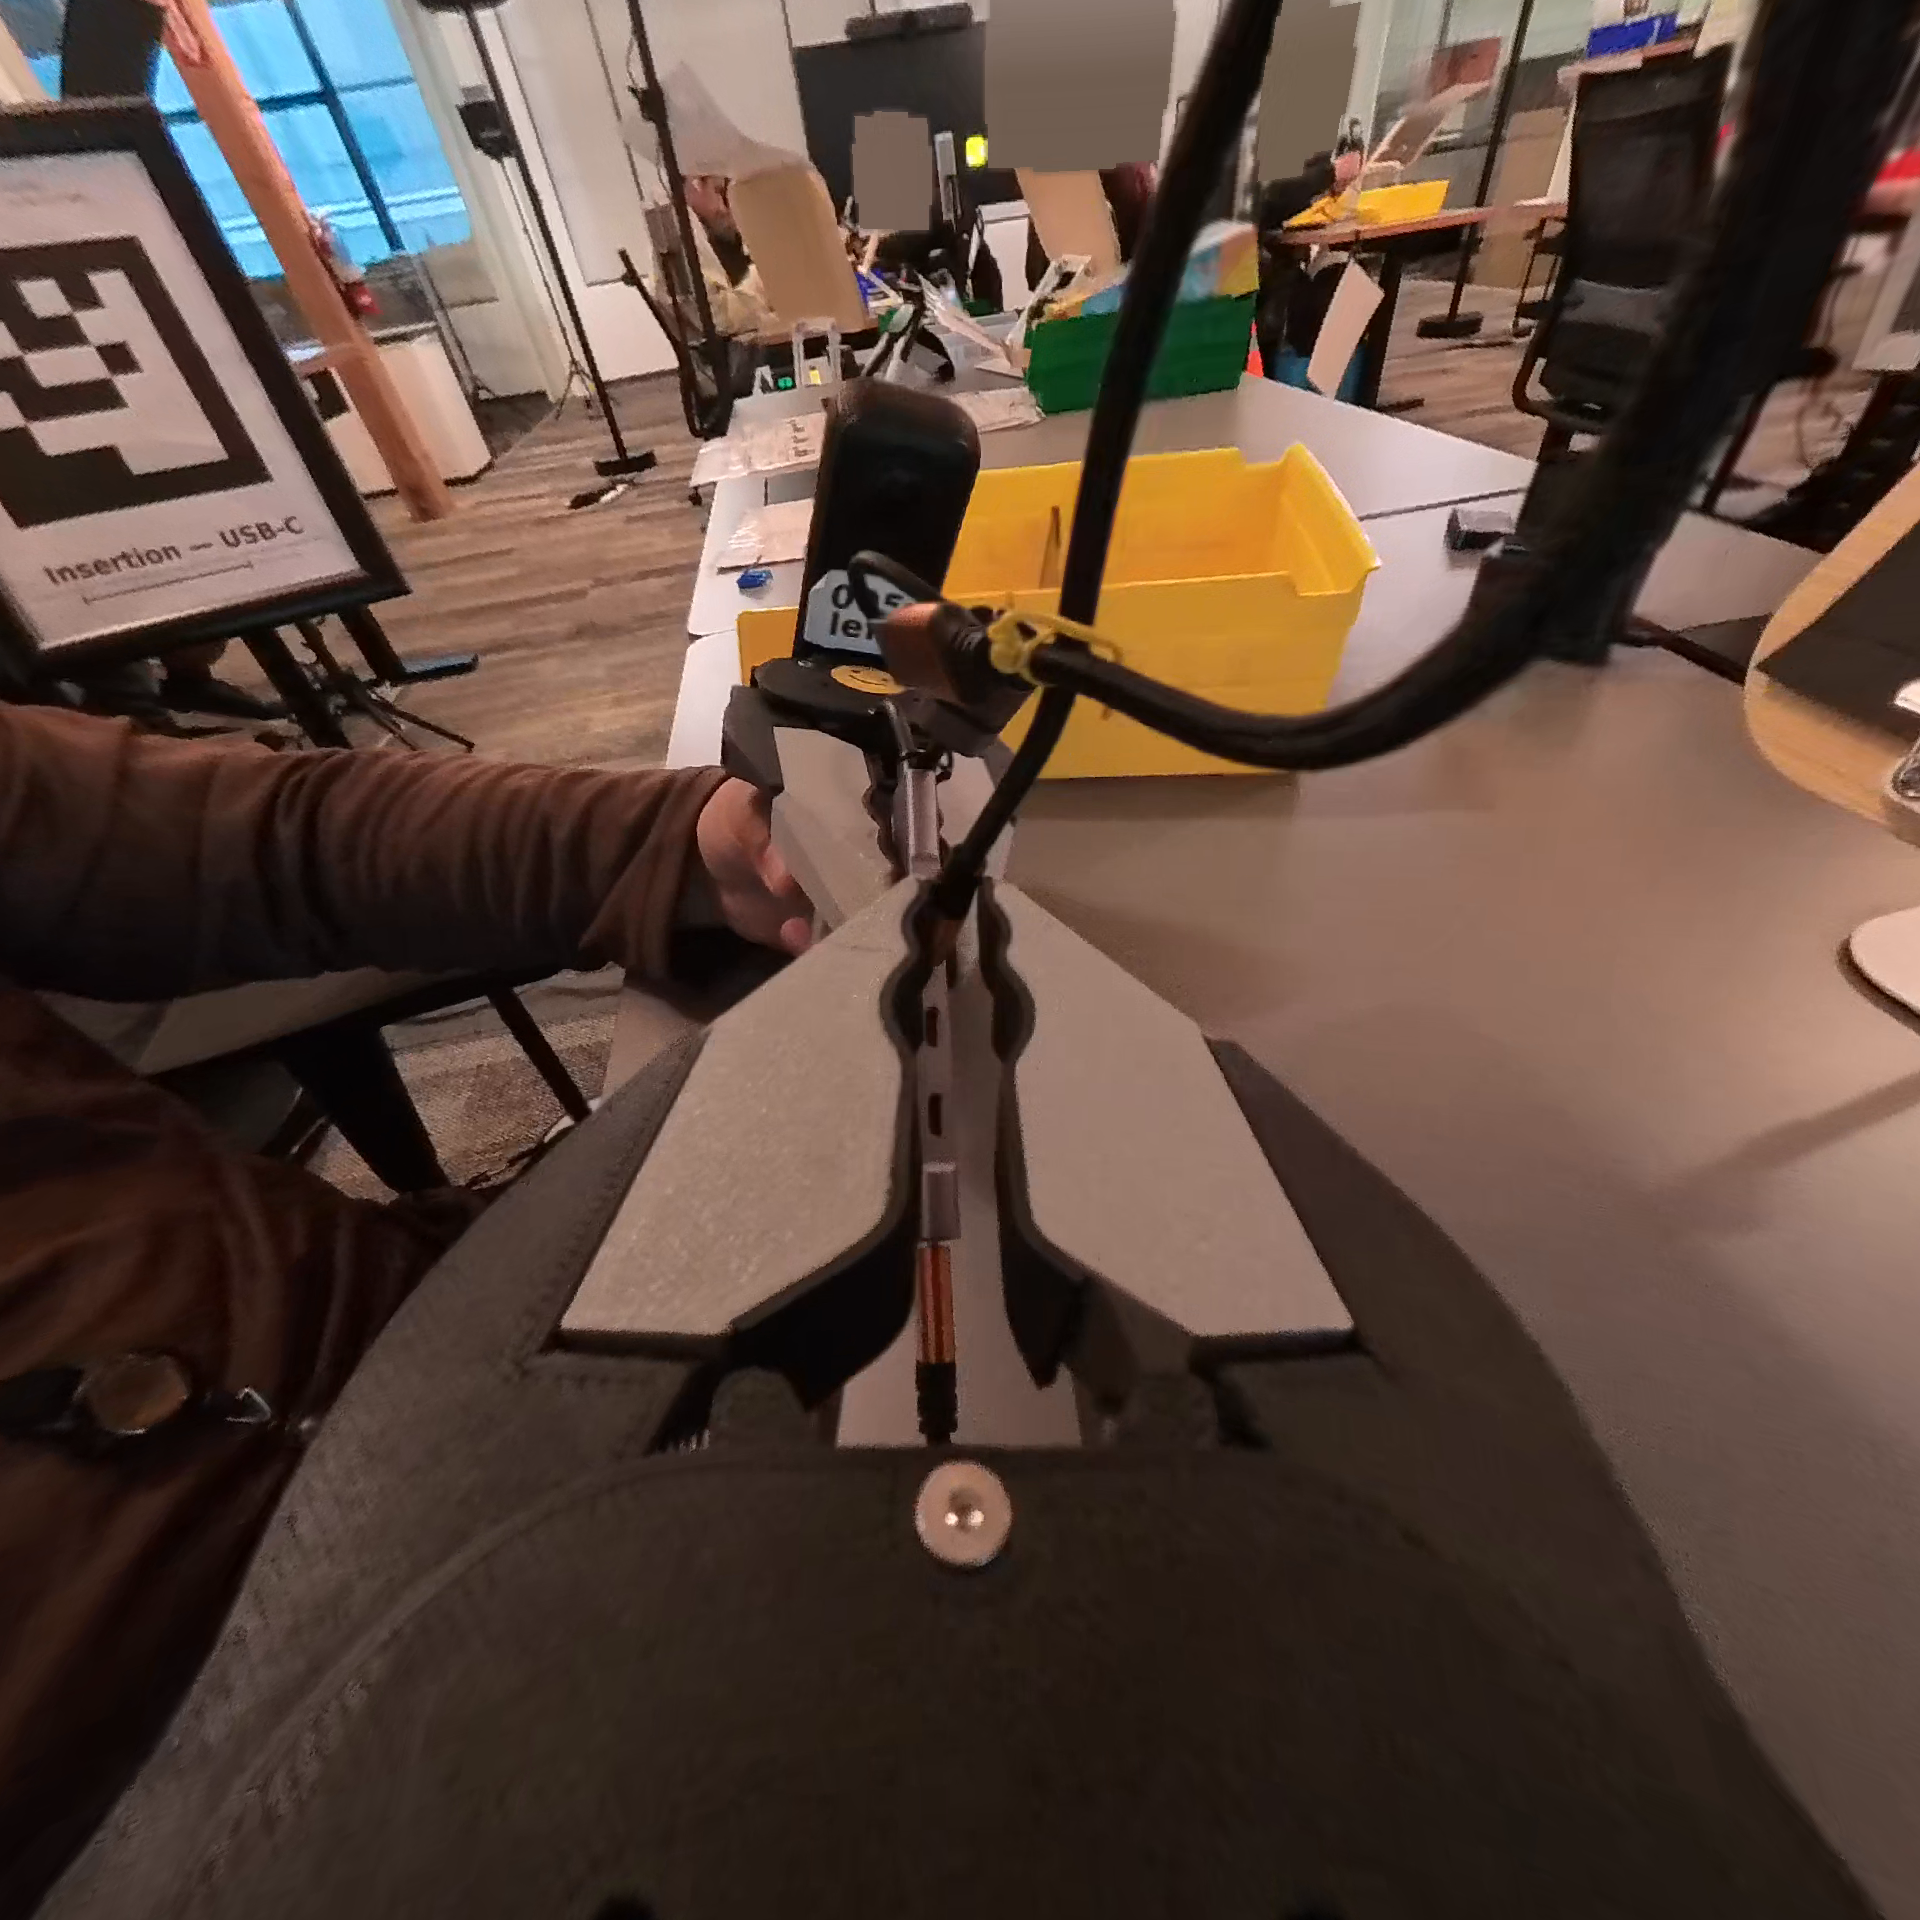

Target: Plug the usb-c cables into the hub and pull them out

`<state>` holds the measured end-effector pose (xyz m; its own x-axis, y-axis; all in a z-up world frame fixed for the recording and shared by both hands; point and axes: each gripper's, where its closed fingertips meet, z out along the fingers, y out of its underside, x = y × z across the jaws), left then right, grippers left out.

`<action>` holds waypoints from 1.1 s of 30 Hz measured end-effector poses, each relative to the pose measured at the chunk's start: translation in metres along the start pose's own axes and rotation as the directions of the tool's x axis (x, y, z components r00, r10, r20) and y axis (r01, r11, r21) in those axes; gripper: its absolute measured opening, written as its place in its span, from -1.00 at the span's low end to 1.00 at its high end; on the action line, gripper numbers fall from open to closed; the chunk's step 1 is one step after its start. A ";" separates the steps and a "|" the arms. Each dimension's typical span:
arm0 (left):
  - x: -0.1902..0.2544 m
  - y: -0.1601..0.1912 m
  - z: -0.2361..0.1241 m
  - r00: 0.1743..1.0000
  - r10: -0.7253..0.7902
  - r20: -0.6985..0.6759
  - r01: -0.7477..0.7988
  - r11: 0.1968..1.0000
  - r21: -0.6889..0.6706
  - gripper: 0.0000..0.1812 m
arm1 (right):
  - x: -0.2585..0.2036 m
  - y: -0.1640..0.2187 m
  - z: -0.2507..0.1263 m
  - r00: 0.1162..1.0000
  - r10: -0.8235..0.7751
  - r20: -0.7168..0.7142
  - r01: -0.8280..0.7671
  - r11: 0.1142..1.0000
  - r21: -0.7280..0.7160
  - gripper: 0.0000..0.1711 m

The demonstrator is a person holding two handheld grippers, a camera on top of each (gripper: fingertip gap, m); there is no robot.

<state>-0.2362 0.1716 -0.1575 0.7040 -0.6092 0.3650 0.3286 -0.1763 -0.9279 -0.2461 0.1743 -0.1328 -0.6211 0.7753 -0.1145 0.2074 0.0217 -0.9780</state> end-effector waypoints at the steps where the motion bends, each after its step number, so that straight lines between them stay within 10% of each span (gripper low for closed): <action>1: 0.000 0.000 0.000 1.000 0.006 0.001 -0.006 1.000 -0.001 -0.91 | 0.000 0.000 0.000 1.000 -0.010 0.003 0.010 1.000 0.004 -0.95; 14: -0.001 0.005 0.001 0.997 0.066 0.046 -0.064 0.997 -0.037 -0.91 | -0.003 0.002 0.000 0.998 -0.063 0.009 0.063 0.998 -0.015 -0.94; 27: 0.001 -0.009 0.002 0.989 0.115 0.095 -0.119 0.993 0.029 -0.91 | 0.003 -0.011 -0.002 0.942 0.276 0.188 -0.312 0.929 0.198 -0.94; 33: 0.002 -0.006 0.005 0.989 0.130 0.076 -0.131 0.991 0.004 -0.92 | 0.002 -0.006 -0.004 0.994 0.087 0.059 -0.092 0.992 0.090 -0.66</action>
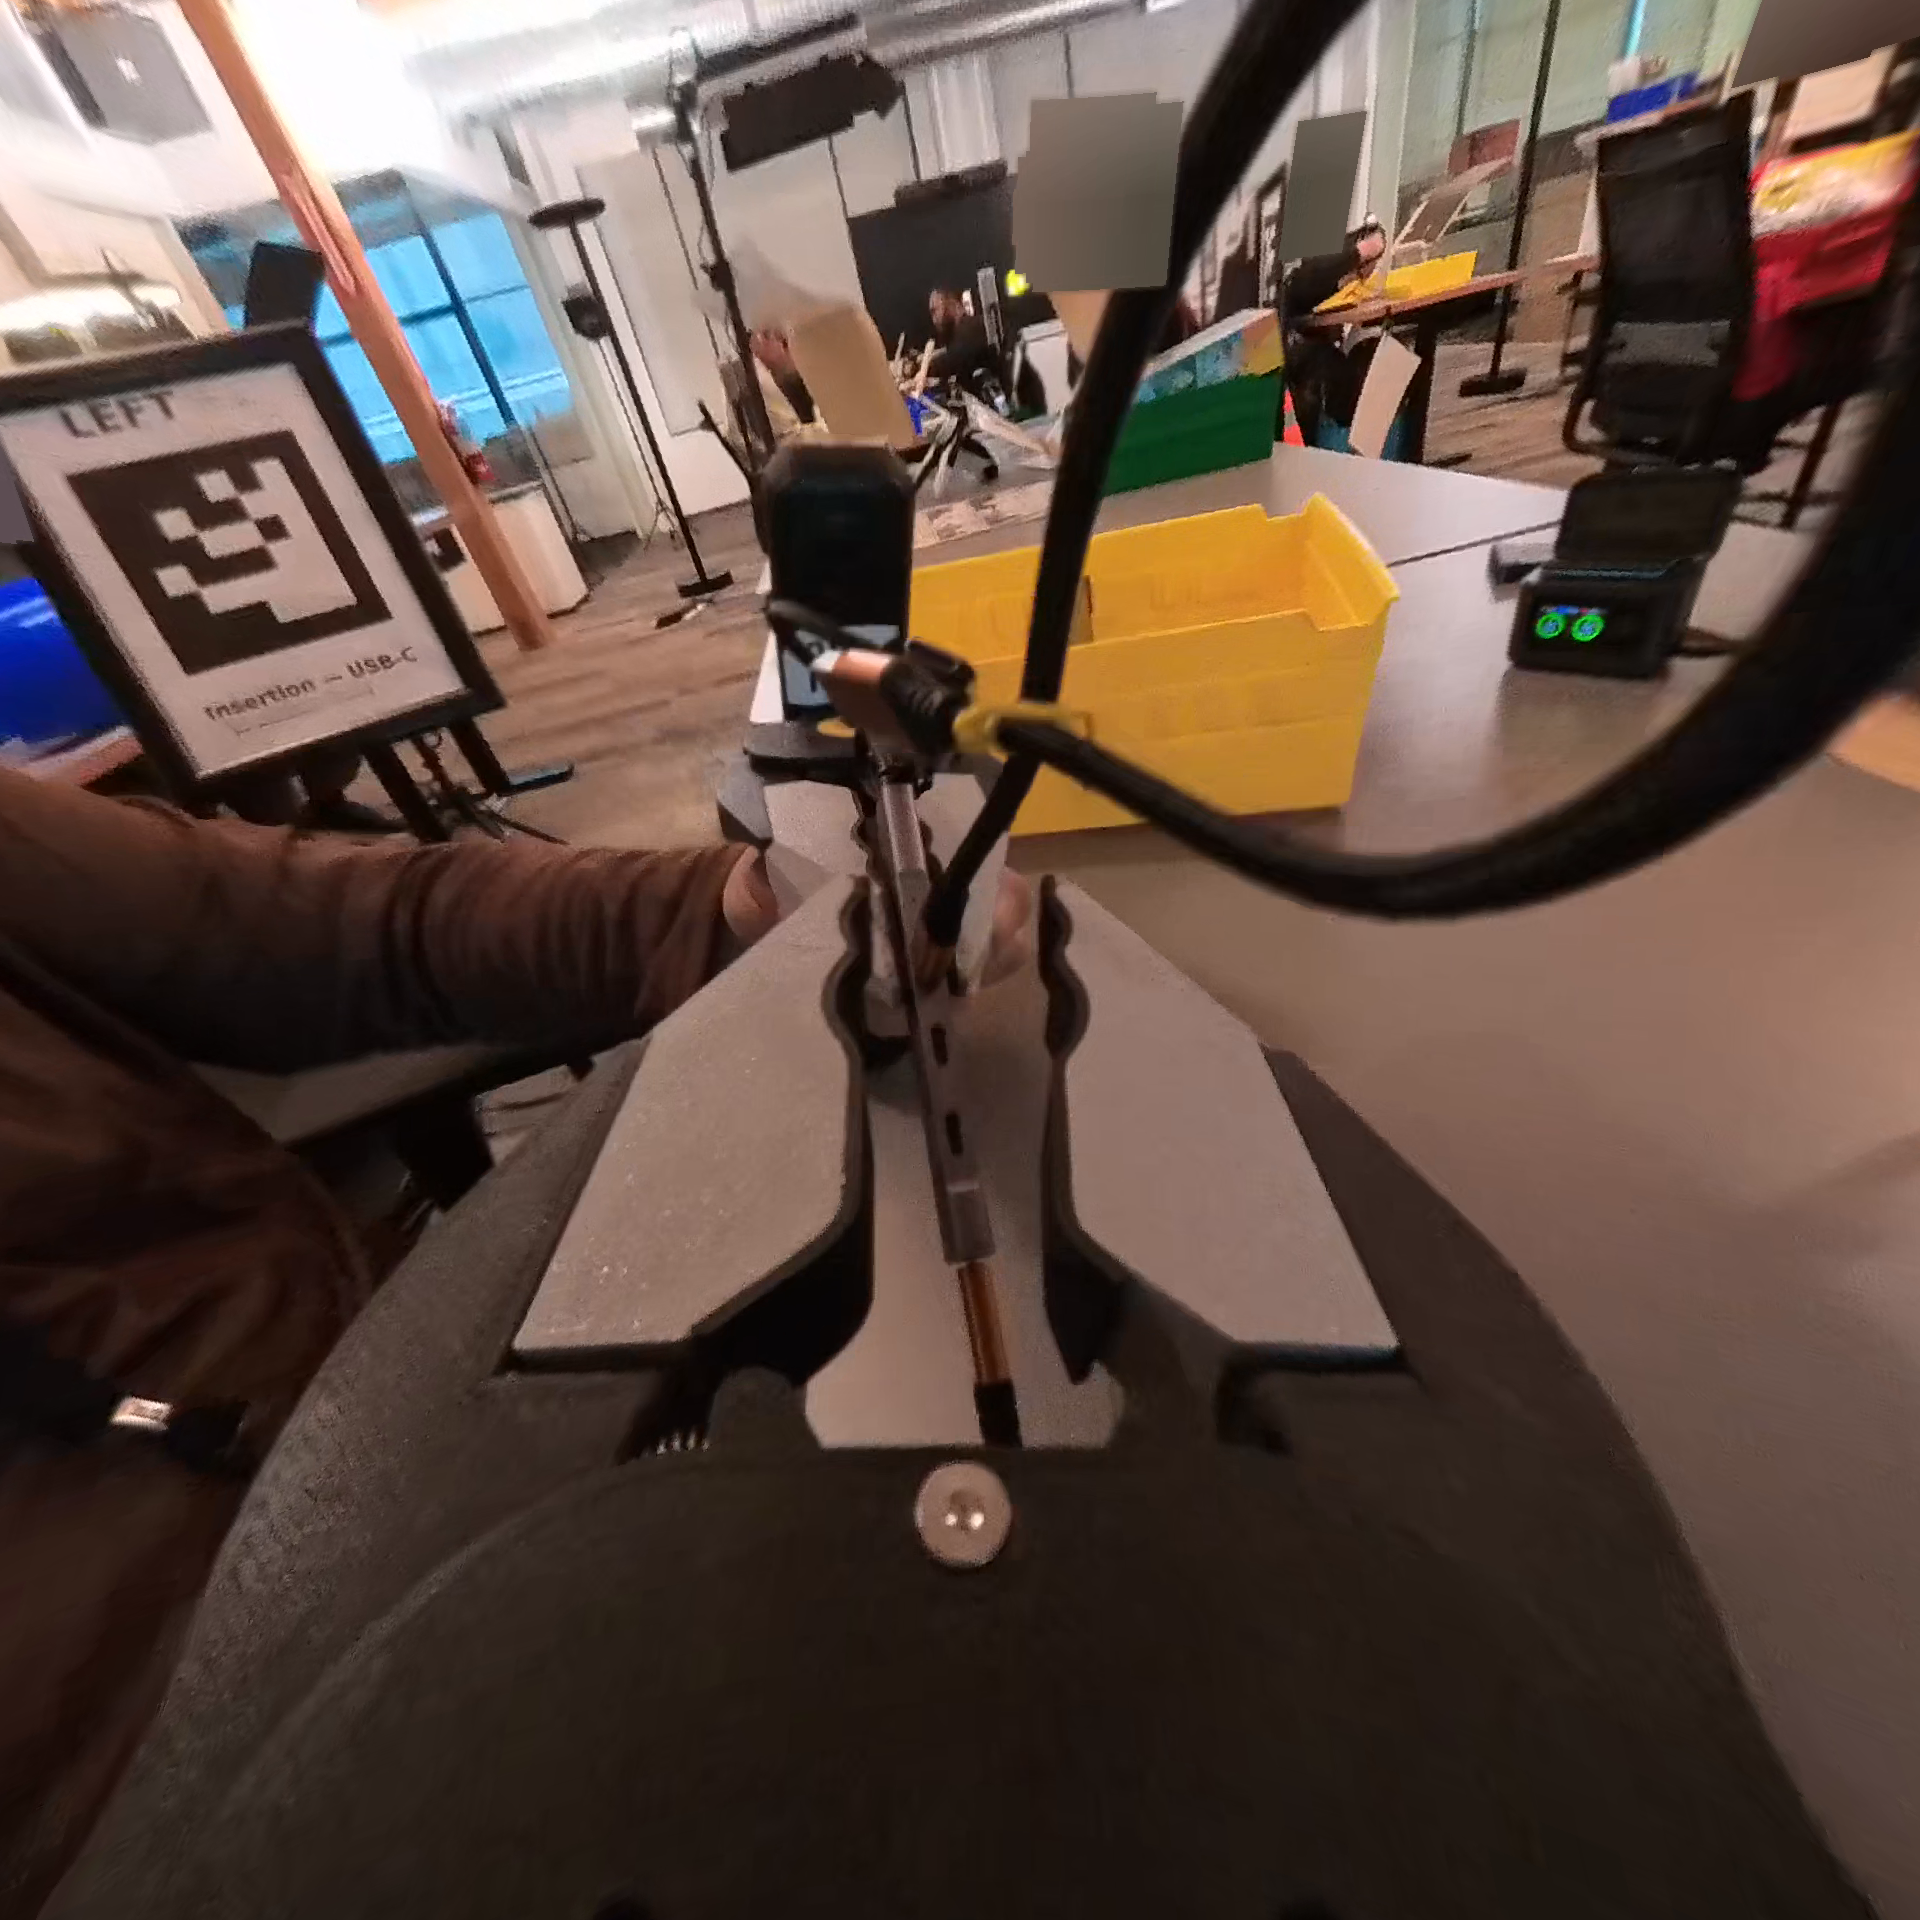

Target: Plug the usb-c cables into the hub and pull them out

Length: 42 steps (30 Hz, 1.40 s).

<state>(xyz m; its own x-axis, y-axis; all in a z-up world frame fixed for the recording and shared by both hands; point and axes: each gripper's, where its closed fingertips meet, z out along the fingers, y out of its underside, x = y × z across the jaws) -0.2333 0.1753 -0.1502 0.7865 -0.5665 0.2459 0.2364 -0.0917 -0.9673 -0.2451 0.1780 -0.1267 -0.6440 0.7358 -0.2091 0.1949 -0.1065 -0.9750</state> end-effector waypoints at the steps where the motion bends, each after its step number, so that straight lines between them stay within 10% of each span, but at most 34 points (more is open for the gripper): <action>1: 0.002 0.001 0.001 1.000 0.005 -0.003 -0.005 1.000 -0.005 -0.92 | 0.000 -0.002 -0.002 1.000 -0.010 -0.008 0.010 1.000 0.009 -0.74; 5: 0.001 0.000 -0.002 1.000 -0.004 0.000 0.004 1.000 0.004 -0.92 | -0.002 -0.007 -0.012 1.000 -0.019 0.001 0.019 1.000 0.011 -1.00; 24: 0.005 0.007 0.002 0.999 -0.019 -0.033 0.018 0.999 -0.031 -0.91 | -0.002 -0.001 -0.014 0.999 -0.040 0.002 0.040 0.998 -0.048 -0.78; 42: 0.005 0.016 0.001 1.000 0.014 -0.010 -0.015 0.996 -0.084 -0.93 | -0.004 0.005 -0.009 0.998 0.016 0.060 -0.018 0.999 0.030 -0.97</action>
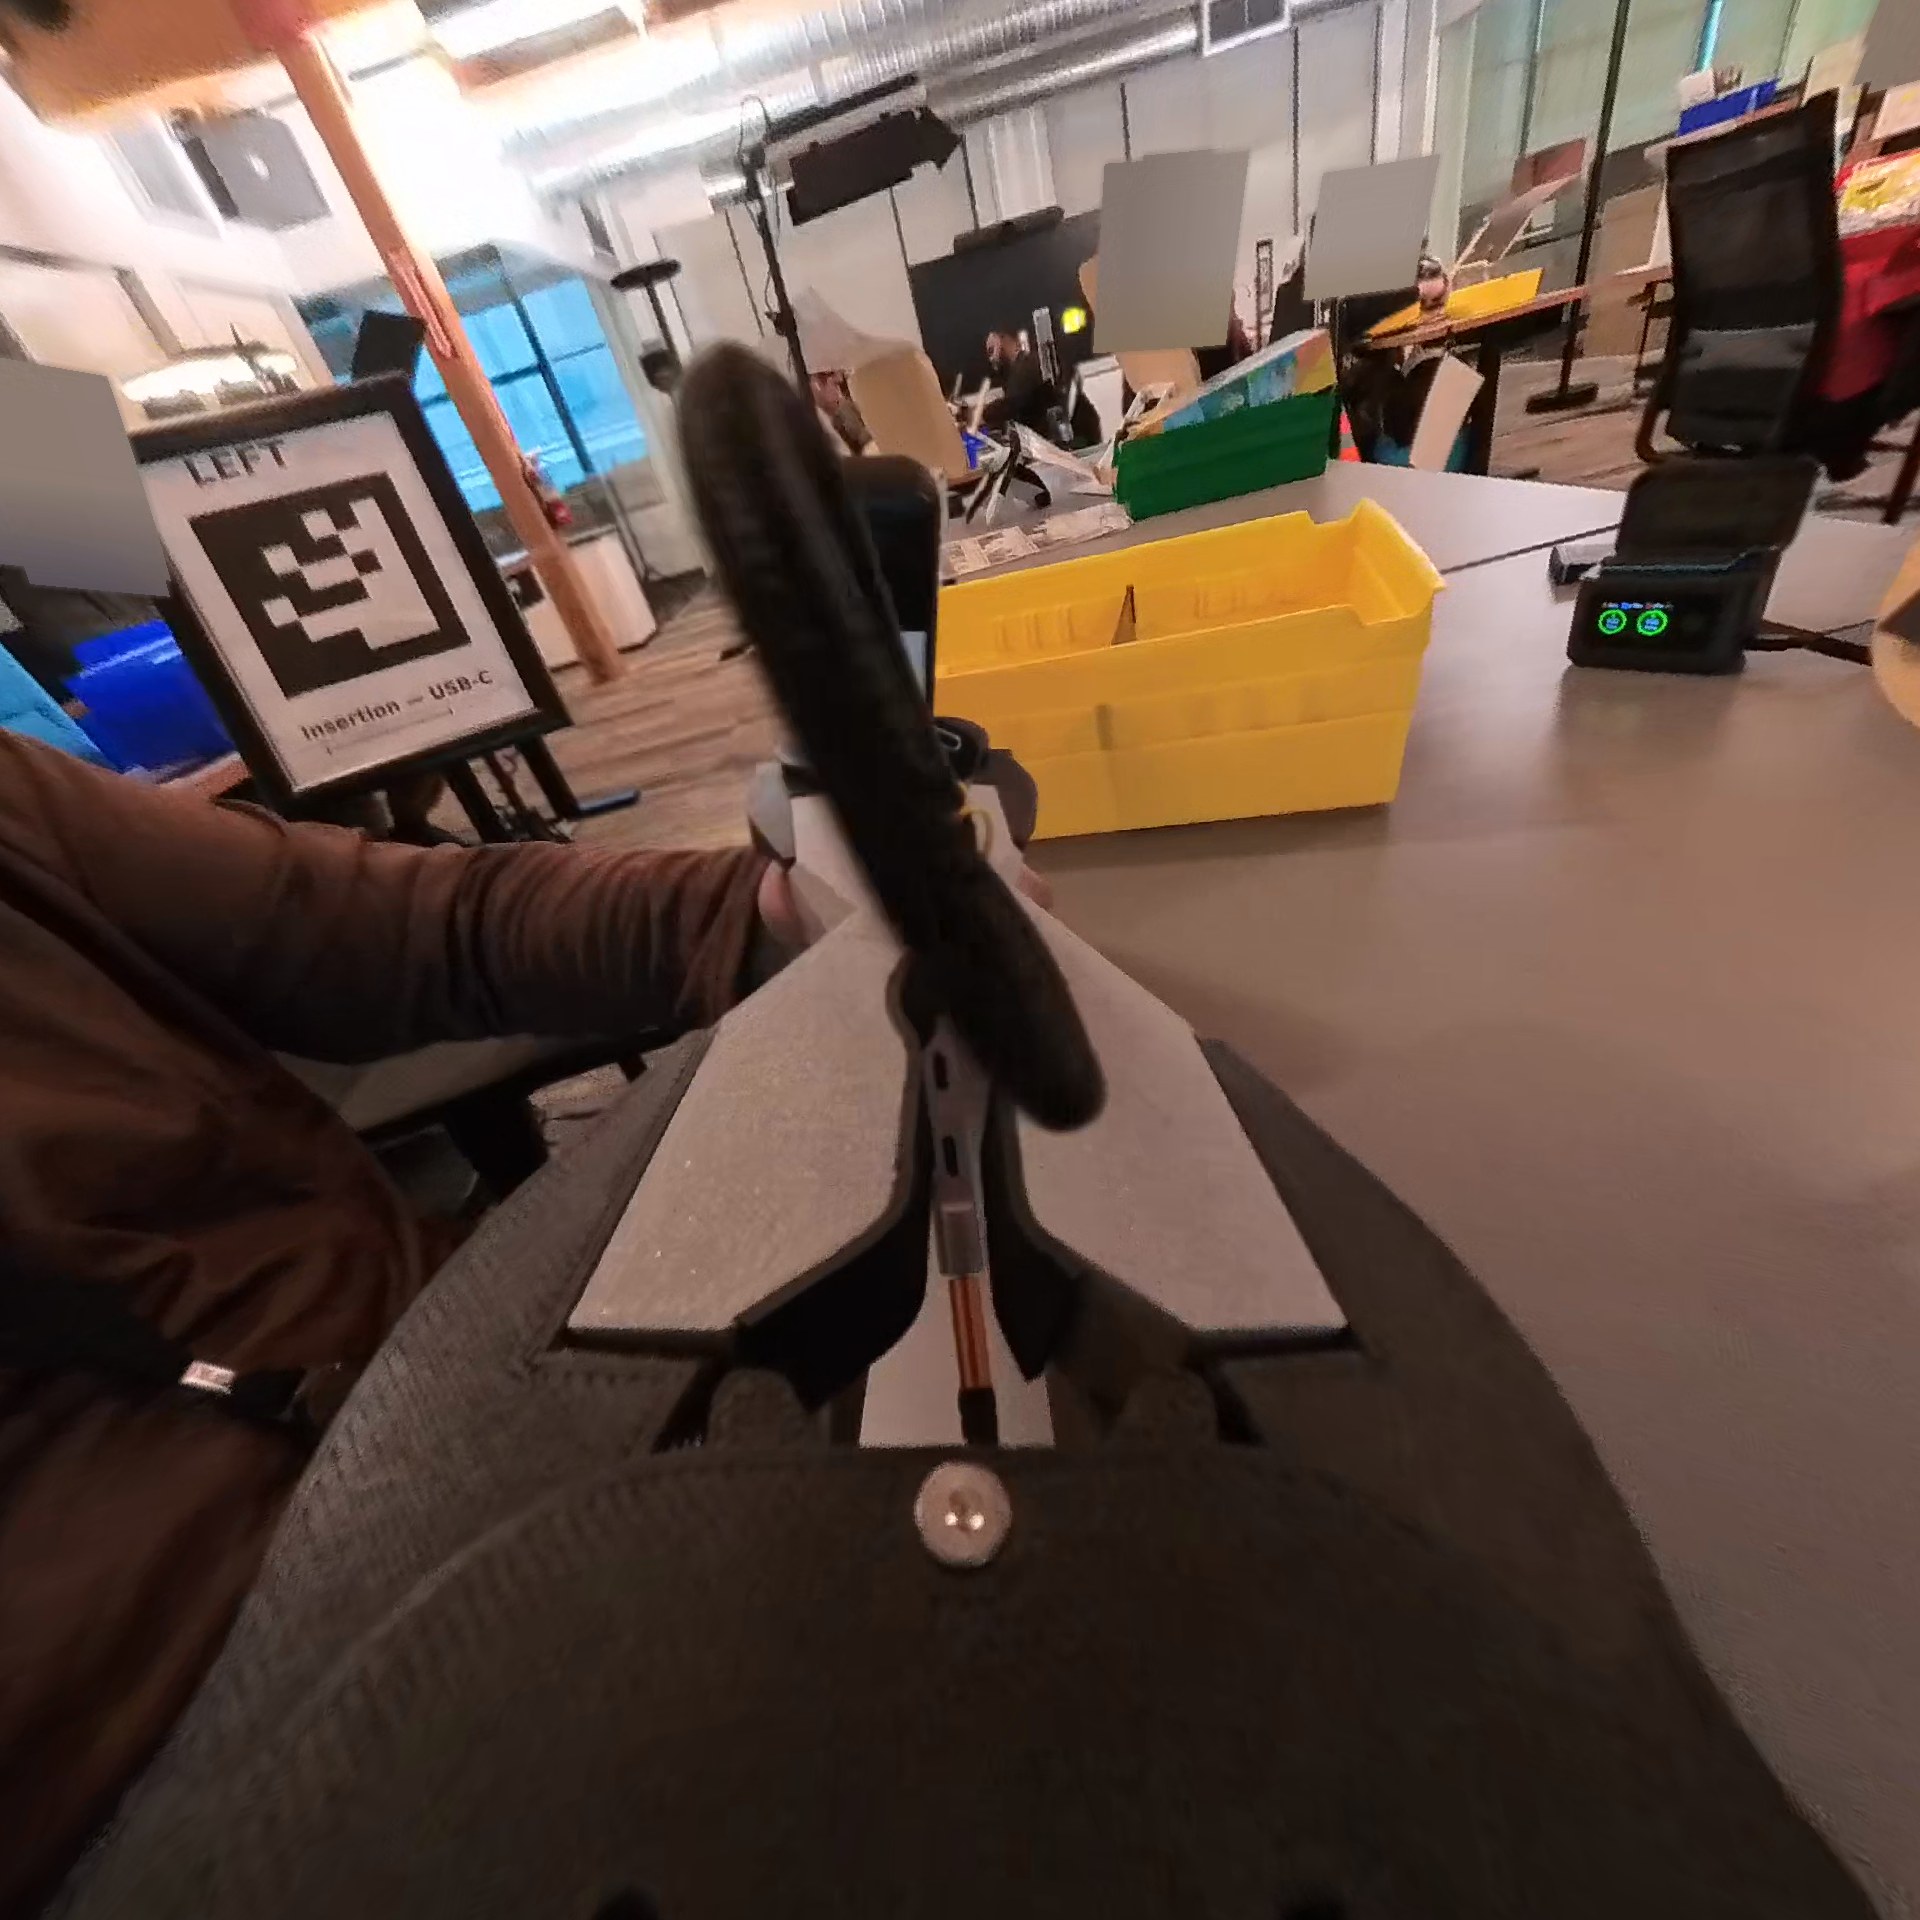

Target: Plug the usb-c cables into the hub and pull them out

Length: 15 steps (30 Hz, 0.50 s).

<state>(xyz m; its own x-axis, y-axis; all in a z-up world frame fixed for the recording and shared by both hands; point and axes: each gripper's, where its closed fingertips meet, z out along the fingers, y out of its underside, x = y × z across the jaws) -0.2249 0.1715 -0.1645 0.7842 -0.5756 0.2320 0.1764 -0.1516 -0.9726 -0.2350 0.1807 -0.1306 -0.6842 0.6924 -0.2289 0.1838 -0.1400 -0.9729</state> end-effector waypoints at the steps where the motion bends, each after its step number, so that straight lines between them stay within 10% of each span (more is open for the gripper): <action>1: 0.000 0.002 0.001 1.000 0.002 0.004 -0.001 1.000 -0.012 -0.92 | 0.002 0.001 0.000 1.000 0.011 0.002 -0.011 1.000 0.004 -1.00; 12: -0.003 -0.006 0.002 0.997 0.071 0.037 -0.072 0.997 0.018 -0.91 | -0.002 -0.007 -0.004 0.997 0.060 0.038 -0.060 0.998 -0.005 -1.00; 15: 0.000 -0.006 0.001 0.997 0.074 0.025 -0.074 0.997 0.030 -0.91 | -0.002 0.005 -0.011 0.999 -0.023 -0.028 0.019 0.990 -0.138 -0.70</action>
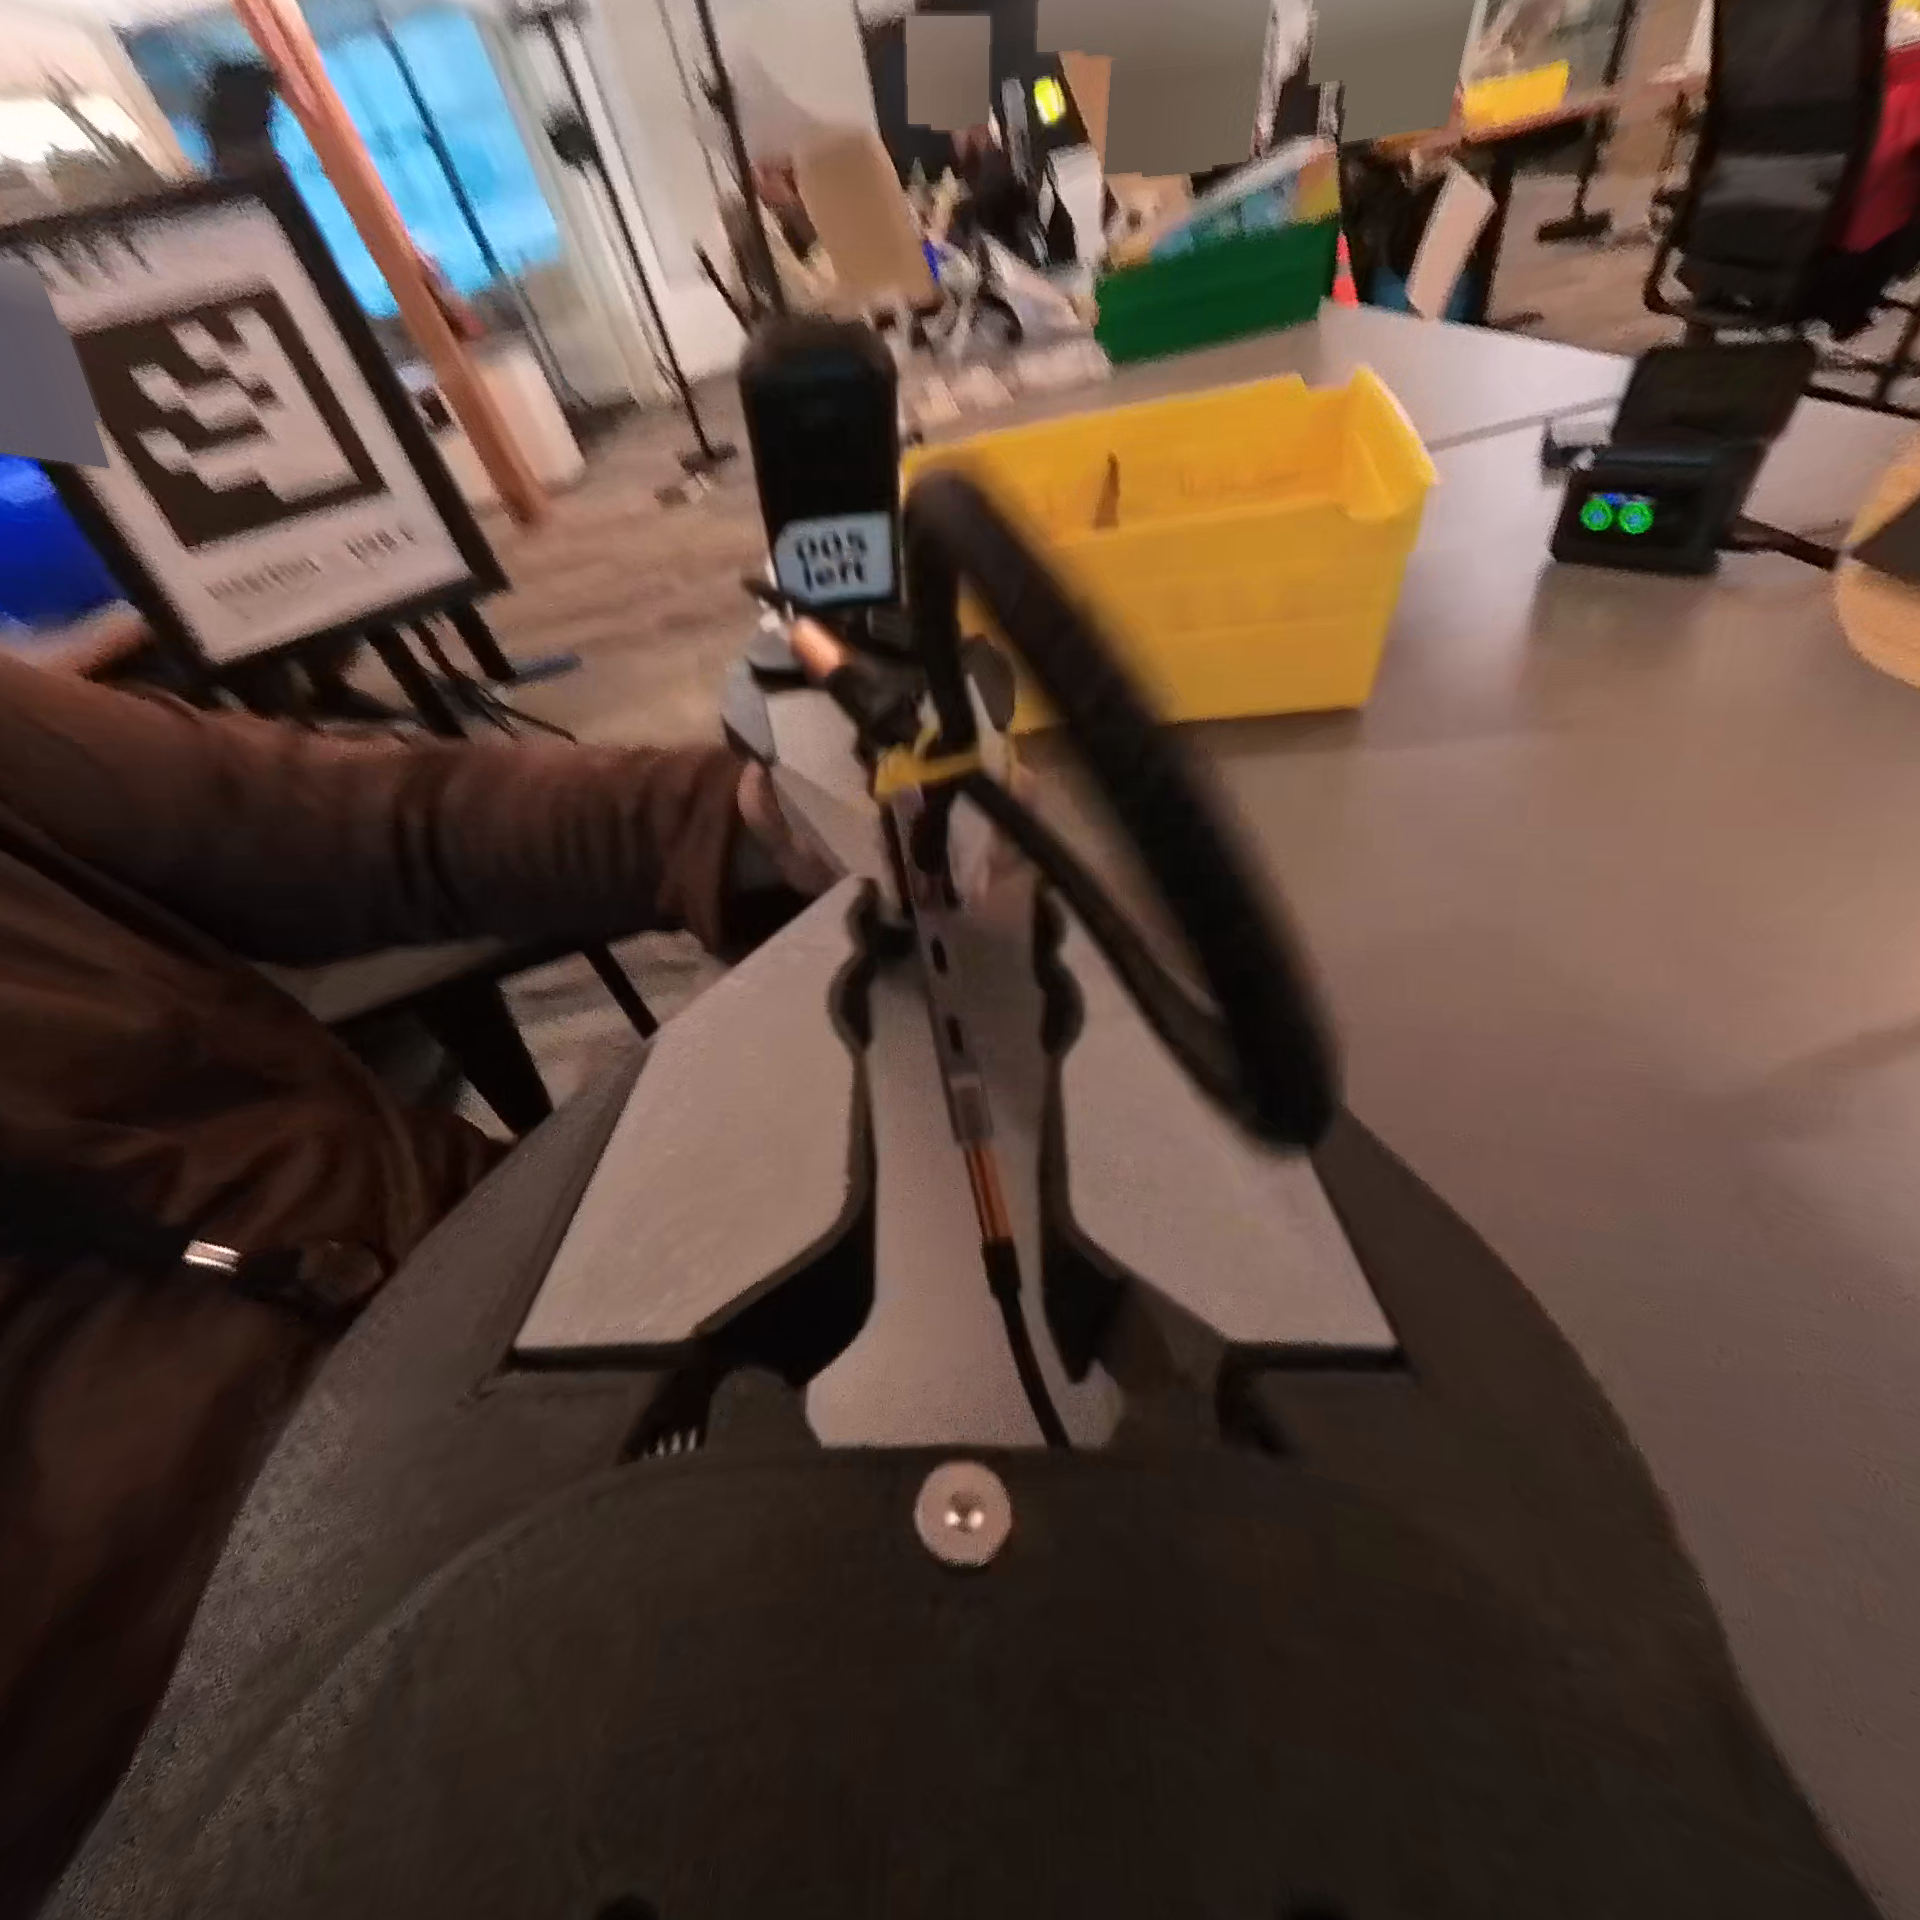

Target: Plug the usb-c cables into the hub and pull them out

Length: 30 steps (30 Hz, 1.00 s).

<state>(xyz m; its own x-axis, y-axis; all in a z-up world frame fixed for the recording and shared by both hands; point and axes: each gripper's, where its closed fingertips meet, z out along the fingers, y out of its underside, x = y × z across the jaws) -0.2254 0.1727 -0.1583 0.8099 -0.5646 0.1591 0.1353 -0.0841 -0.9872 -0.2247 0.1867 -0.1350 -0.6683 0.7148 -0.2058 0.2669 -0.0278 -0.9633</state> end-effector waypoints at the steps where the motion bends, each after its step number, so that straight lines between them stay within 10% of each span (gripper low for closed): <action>1: 0.000 -0.002 -0.002 1.000 -0.014 -0.007 0.014 1.000 0.017 -0.92 | 0.001 0.005 -0.001 0.999 -0.017 -0.028 0.015 0.999 -0.040 -0.59; 10: -0.007 -0.019 -0.009 0.990 -0.138 -0.011 0.138 0.980 0.144 -0.91 | 0.002 0.034 0.024 0.985 -0.155 -0.077 0.134 0.965 -0.224 -0.92; 14: -0.015 -0.030 -0.015 0.985 -0.168 0.038 0.156 0.963 0.221 -0.56 | 0.016 0.025 0.010 0.934 -0.267 -0.238 0.194 0.937 -0.290 -0.92; 25: -0.035 -0.017 -0.017 0.969 -0.198 0.149 0.173 0.971 0.167 -0.64 | 0.026 -0.168 -0.146 0.624 -0.452 -0.637 0.480 0.865 -0.143 -0.93; 30: -0.040 -0.010 -0.017 0.964 -0.193 0.183 0.170 0.976 0.138 -0.71 | 0.066 -0.193 -0.207 0.569 -0.445 -0.691 0.490 0.859 -0.149 -0.93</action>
<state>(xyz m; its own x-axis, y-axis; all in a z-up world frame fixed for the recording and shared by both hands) -0.2689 0.1822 -0.1549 0.8589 -0.3778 0.3458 0.3480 -0.0648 -0.9353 -0.1764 0.3841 0.0726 -0.0194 0.9023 0.4306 0.0050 0.4308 -0.9024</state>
